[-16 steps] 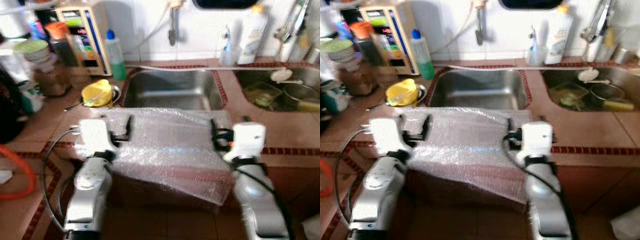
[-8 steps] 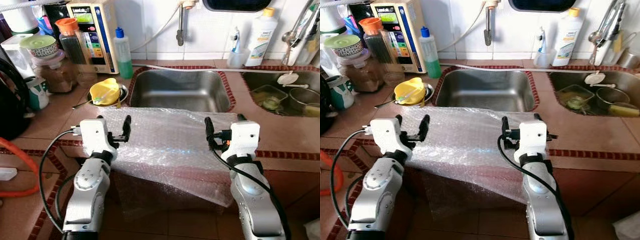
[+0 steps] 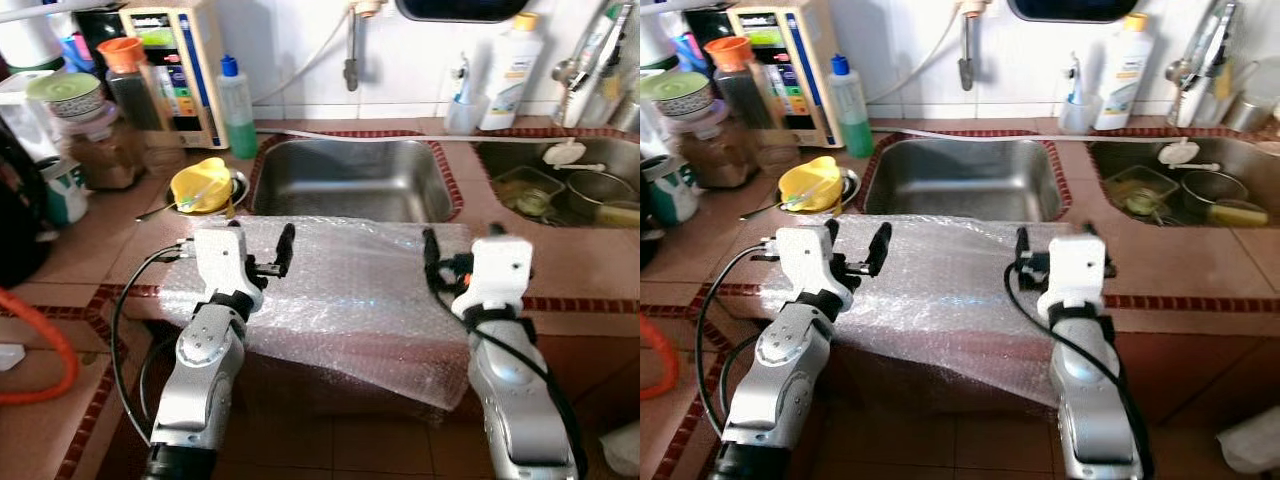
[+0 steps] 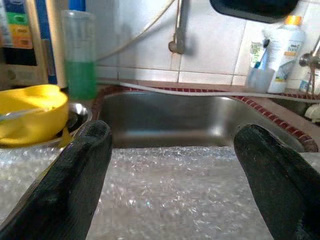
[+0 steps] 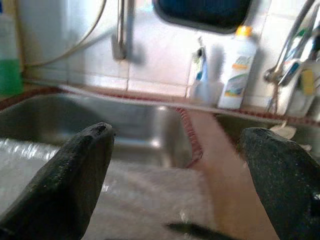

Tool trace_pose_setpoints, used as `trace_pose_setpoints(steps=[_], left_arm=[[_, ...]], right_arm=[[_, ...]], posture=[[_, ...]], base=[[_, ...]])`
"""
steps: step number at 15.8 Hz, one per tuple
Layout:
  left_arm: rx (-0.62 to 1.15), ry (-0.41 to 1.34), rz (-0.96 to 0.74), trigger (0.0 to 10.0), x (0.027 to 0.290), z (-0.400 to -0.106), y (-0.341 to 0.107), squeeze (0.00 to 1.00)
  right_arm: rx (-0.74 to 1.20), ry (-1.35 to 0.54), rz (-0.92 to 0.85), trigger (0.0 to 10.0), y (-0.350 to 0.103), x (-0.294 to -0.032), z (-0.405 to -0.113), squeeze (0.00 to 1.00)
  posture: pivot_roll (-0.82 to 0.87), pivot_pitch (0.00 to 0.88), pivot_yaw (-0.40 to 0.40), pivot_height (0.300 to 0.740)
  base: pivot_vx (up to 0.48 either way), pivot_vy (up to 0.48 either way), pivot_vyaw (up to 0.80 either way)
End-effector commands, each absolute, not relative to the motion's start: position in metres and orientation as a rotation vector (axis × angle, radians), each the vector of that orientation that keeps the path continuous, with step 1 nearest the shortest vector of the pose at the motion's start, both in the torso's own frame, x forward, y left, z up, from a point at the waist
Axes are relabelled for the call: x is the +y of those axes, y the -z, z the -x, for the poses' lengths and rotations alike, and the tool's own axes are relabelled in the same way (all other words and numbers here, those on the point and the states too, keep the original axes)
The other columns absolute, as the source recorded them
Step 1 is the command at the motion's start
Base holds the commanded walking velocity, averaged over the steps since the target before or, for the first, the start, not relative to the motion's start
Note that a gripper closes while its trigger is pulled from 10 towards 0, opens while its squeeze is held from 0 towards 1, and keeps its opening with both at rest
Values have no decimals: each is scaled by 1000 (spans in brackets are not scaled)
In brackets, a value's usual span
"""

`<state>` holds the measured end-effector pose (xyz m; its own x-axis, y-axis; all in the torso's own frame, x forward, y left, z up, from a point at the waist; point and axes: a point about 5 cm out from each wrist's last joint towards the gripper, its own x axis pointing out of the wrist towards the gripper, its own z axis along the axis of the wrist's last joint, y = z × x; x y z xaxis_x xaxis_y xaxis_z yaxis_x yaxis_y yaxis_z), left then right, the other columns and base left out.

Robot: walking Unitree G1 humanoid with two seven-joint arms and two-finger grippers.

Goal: Kitchen organization

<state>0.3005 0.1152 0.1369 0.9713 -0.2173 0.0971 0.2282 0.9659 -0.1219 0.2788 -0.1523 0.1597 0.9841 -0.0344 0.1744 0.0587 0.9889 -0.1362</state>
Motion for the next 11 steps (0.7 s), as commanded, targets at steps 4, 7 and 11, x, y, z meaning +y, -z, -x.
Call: trace_pose_setpoints(steps=[4,7,11], left_arm=[[-111,170,163,10000,112,-311,-139,0],[-129,186,161,10000,109,-318,-141,0],[-125,195,157,10000,112,-314,-136,0]], right_arm=[[-212,-1,196,10000,-170,-151,-283,0],[-208,13,211,10000,-172,-158,-285,0],[-207,6,181,10000,-166,-151,-285,0]], posture=[[-69,0,21,740],[-82,0,4,740],[-59,0,28,740]], base=[[0,0,0],[0,0,0],[0,0,0]])
